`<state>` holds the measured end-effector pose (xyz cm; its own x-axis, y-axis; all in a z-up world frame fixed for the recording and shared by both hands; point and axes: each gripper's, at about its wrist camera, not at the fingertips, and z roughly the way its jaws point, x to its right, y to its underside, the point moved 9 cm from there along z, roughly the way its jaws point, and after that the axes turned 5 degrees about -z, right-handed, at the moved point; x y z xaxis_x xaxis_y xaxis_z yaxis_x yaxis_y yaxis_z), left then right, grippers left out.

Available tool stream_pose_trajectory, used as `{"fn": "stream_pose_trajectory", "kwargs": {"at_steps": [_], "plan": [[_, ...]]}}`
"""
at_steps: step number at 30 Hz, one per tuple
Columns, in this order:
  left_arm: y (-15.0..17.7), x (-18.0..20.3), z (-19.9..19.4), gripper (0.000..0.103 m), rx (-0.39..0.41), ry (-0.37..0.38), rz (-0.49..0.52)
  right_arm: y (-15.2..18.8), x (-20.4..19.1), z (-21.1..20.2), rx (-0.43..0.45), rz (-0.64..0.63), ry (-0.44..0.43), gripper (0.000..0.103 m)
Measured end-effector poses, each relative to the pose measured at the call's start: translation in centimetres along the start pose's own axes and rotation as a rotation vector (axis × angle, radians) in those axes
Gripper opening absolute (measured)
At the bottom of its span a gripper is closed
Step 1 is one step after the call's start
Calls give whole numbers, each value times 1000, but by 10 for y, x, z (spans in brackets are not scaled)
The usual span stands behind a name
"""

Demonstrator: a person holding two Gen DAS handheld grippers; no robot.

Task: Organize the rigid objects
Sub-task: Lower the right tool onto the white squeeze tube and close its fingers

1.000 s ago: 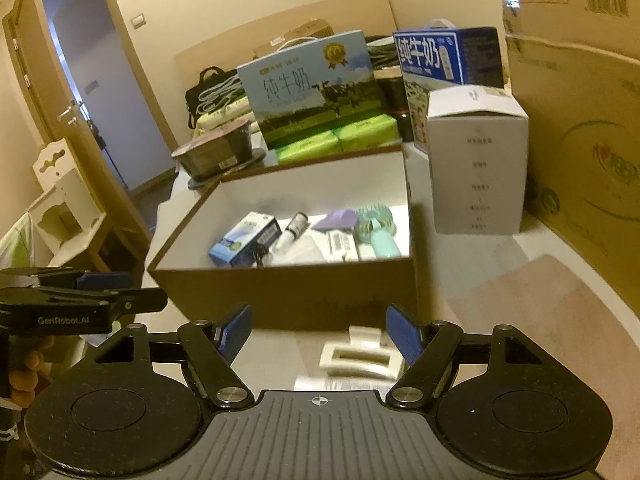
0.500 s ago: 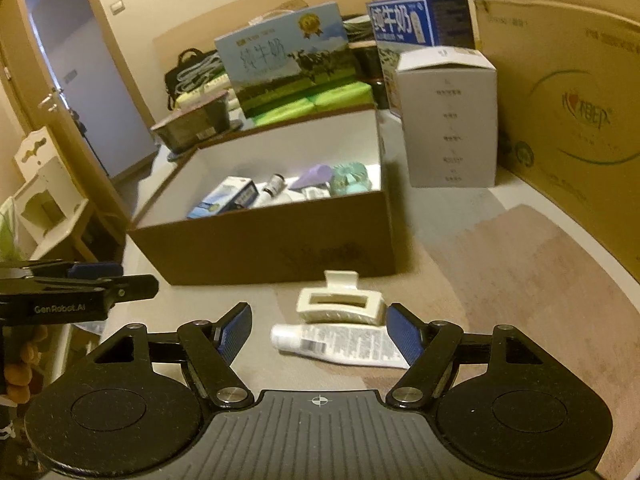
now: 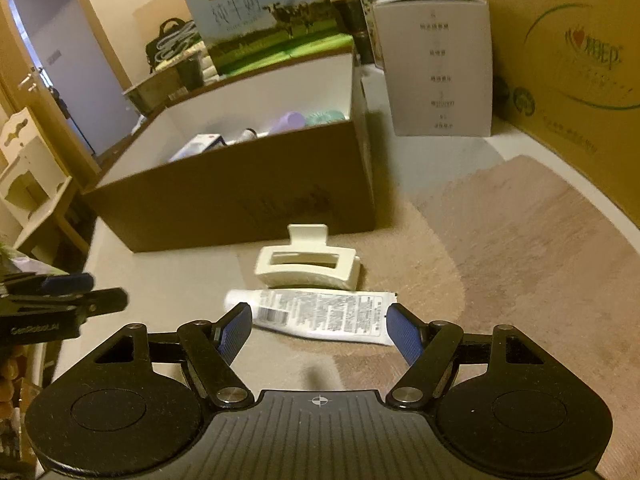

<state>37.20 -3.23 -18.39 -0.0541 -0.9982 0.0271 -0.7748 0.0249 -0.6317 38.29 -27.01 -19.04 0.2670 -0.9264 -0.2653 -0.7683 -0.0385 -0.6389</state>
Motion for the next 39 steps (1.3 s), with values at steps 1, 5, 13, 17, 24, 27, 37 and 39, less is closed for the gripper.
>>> {"fn": "stream_pose_trajectory", "kwargs": {"at_steps": [1,5,13,17,24,27,37,39], "plan": [[1,-3,2,63,-1,-5,-5,0,2,5,-1,-1,-3,74],[5,-16,11,63,-10,-30,-26,-2,10,24,-14,-12,-5,74],[16,-34,23,63,-42,-65,-51,-6,20,58,-43,-34,-15,54],[20,-40,26,63,-53,-73,-56,-5,21,63,-46,-59,-15,44],[27,-42,25,63,-63,-69,-66,14,8,54,-117,-64,-145,28],[30,-40,24,63,-68,-64,-68,32,-4,43,-150,-82,-189,28],[38,-36,22,63,-81,-51,-73,42,-29,28,-143,-108,-129,52],[38,-35,22,63,-82,-48,-70,37,-37,31,-121,-120,-120,64]]}}
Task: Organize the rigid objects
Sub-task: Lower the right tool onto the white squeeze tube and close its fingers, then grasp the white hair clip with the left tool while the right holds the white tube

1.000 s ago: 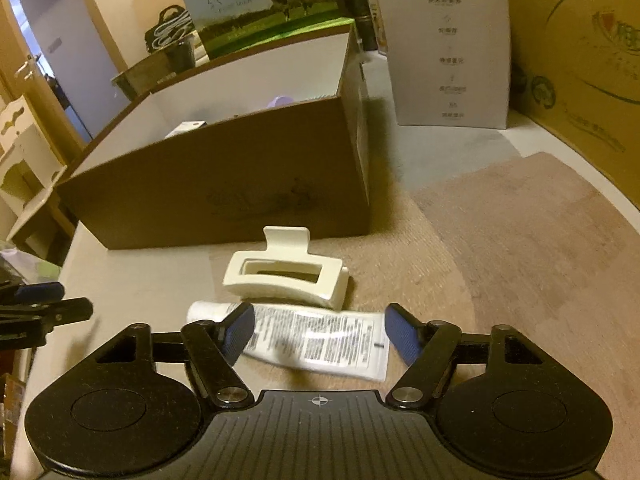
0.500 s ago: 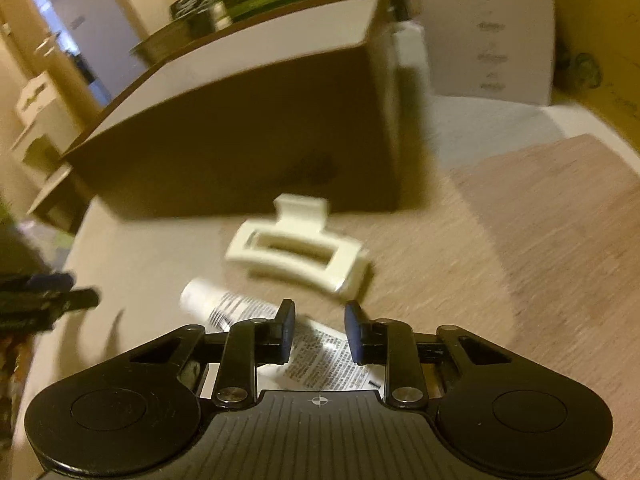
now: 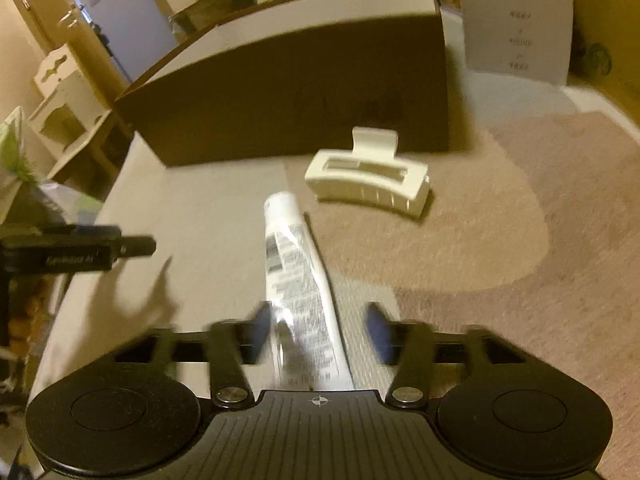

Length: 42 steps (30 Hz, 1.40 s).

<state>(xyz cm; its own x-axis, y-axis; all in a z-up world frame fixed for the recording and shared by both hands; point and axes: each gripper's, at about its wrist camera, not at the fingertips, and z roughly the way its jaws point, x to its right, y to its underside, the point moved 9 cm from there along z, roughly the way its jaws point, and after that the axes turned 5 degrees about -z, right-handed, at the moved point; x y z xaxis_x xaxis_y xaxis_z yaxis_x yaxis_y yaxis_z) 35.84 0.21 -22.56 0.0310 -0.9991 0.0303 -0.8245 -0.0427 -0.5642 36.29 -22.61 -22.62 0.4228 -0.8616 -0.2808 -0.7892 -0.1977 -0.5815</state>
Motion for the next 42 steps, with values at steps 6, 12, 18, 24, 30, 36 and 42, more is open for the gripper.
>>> {"fn": "stream_pose_trajectory", "kwargs": {"at_steps": [6,12,18,24,30,36,42], "plan": [[0,9,5,63,-9,12,16,-10,-21,21,11,-47,32,64],[1,19,10,63,-13,24,34,-10,-28,39,34,-100,118,56],[0,34,15,63,-17,36,80,-1,-17,30,43,-122,144,41],[-2,61,21,63,-13,108,145,20,10,5,30,-92,175,41],[-5,90,30,63,-7,173,207,32,55,-22,46,11,263,41],[-19,114,43,63,24,220,261,20,86,-25,69,78,333,41],[-40,140,53,63,75,295,350,6,95,-16,85,93,348,41]]}}
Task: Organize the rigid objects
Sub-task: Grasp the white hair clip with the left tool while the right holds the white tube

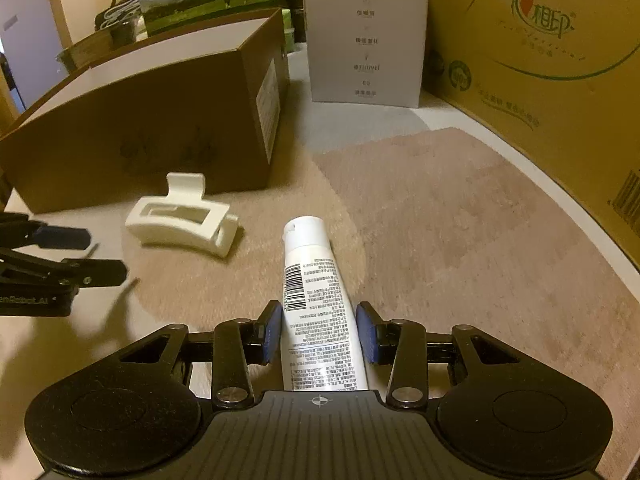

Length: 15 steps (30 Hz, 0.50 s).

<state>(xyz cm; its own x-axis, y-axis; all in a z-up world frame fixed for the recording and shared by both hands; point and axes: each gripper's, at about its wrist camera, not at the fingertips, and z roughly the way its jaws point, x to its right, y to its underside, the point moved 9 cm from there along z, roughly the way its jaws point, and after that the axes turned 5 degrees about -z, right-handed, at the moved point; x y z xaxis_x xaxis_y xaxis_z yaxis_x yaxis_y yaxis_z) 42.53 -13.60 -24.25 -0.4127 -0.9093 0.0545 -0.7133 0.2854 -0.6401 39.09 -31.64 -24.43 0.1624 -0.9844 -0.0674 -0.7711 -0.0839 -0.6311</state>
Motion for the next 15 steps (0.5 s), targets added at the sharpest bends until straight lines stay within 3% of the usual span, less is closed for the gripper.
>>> {"fn": "stream_pose_trajectory", "kwargs": {"at_steps": [10,12,15], "plan": [[-22,19,28,68,45,86,148,-7,-1,8,11,9,-7,41],[-21,23,30,66,49,95,174,-8,-1,8,13,11,-7,41],[-19,29,29,52,52,114,188,-7,-2,7,14,13,-3,41]]}}
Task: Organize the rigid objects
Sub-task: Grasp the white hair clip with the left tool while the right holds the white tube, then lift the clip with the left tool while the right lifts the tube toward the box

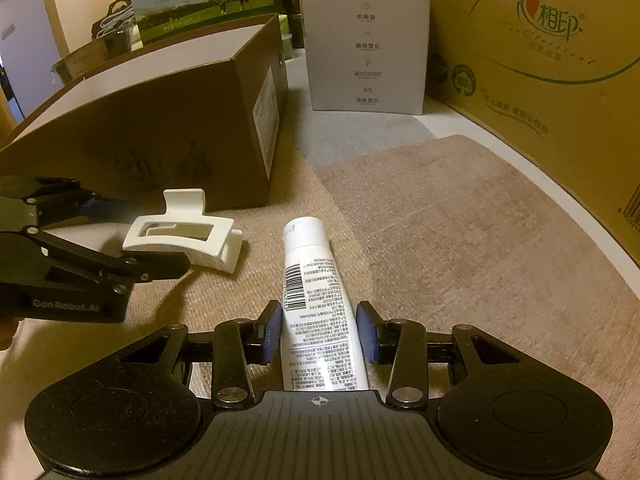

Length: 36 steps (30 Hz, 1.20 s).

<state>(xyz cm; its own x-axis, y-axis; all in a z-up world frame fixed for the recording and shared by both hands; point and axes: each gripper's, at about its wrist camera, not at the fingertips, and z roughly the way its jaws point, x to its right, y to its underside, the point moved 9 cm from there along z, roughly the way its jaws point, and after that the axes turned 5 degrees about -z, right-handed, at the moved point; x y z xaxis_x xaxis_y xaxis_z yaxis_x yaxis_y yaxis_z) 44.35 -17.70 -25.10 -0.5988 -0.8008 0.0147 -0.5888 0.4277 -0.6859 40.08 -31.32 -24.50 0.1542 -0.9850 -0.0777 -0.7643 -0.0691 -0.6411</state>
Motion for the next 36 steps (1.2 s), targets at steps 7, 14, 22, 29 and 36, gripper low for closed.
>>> {"fn": "stream_pose_trajectory", "kwargs": {"at_steps": [7,14,22,29,36], "plan": [[14,5,-10,30,13,-38,-43,1,-4,-3,-2,6,3,41],[43,0,-41,30,20,-128,-138,5,-13,-7,-9,2,-9,41],[71,-22,-73,34,-11,-225,-247,14,-35,-12,-18,-58,-60,41],[49,-23,-69,65,2,-204,-173,13,-38,-9,-20,-52,-68,50],[40,-20,-48,48,-25,-204,-117,10,-40,-5,-20,-71,-41,52]]}}
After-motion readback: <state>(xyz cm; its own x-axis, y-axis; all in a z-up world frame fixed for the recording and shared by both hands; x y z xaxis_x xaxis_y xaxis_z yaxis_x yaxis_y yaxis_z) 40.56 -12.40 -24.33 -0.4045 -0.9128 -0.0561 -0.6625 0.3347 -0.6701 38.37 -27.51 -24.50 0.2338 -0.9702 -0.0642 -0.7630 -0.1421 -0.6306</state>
